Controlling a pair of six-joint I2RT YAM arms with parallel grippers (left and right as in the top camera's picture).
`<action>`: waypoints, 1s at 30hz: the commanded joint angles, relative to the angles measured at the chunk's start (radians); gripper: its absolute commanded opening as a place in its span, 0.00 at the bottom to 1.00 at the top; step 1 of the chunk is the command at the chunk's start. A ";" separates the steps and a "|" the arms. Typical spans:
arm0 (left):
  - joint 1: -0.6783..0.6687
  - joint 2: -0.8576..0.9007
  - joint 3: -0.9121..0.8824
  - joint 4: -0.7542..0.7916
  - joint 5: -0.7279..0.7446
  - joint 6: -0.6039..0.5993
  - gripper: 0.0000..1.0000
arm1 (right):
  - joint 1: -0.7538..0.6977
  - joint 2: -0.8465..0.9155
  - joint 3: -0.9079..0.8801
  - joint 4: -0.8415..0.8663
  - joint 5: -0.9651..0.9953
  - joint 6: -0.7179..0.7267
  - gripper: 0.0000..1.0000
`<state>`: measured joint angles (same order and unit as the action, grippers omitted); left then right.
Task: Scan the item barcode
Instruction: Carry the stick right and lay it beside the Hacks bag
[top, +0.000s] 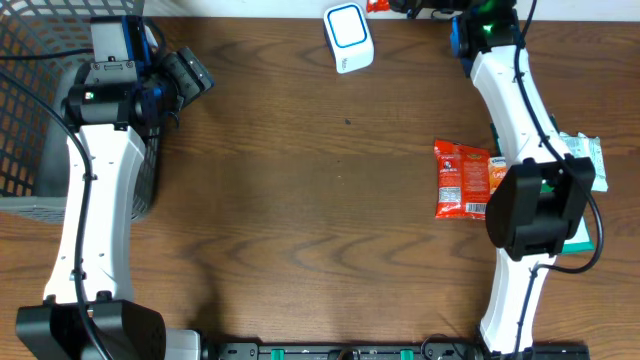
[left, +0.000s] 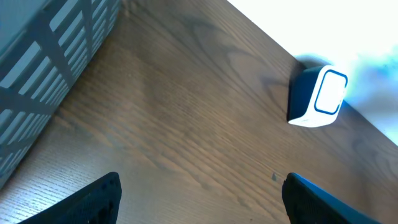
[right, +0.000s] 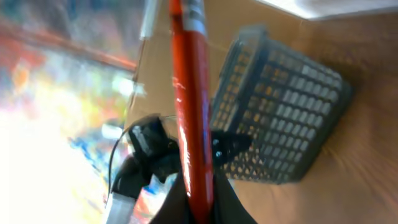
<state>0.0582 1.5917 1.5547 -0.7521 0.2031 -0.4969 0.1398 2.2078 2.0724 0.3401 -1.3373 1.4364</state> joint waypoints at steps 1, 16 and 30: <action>0.000 -0.004 0.005 0.000 -0.010 0.010 0.83 | 0.011 -0.084 0.006 -0.349 0.199 -0.318 0.02; 0.000 -0.004 0.005 0.000 -0.010 0.010 0.83 | 0.105 -0.362 0.004 -1.786 1.257 -1.376 0.01; 0.000 -0.004 0.005 0.000 -0.010 0.010 0.83 | 0.000 -0.356 -0.498 -1.623 1.560 -1.341 0.01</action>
<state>0.0582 1.5917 1.5547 -0.7521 0.2031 -0.4965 0.1650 1.8481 1.6695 -1.3487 0.1272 0.1135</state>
